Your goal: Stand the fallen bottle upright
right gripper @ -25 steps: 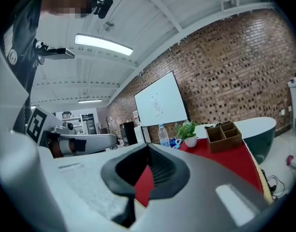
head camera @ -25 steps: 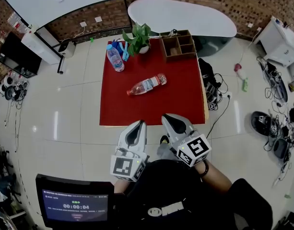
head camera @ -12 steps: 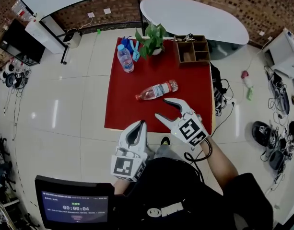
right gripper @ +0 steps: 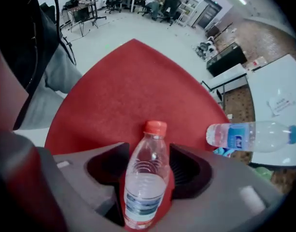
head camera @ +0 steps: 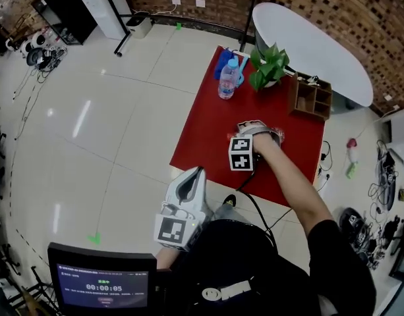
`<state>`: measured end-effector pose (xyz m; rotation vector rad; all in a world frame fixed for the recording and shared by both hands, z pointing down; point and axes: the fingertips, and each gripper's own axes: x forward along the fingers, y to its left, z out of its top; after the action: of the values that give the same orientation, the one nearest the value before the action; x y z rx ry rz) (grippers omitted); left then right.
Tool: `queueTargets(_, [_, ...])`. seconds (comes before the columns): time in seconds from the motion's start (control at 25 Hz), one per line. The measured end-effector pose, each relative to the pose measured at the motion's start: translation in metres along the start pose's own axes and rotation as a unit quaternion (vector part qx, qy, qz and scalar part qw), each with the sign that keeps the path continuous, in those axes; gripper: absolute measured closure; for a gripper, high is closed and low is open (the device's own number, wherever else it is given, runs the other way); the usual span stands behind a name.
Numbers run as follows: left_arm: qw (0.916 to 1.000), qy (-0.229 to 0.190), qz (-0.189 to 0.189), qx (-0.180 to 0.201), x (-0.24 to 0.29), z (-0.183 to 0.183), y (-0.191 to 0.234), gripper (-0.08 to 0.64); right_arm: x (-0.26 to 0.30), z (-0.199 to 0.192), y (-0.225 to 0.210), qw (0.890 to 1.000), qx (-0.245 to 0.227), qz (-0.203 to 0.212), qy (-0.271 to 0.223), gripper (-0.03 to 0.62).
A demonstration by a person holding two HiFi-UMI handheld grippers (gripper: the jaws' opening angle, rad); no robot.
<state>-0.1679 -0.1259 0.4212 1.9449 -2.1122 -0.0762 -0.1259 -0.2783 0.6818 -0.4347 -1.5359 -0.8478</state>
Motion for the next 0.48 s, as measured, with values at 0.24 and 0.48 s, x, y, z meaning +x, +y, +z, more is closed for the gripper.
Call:
queueTargets(0.24, [0.9996,-0.007,0.024,-0.01,-0.01,0.005,0.027,0.558,0.005,0.007,-0.004,1.0,0.002,-0.003,-0.004,0.339])
queueTargets(0.48, [0.9999,0.004,-0.011,0.0,0.008,0.01,0.011,0.558,-0.077,-0.004,-0.04,0.964,0.191,-0.106,-0.153,0.341])
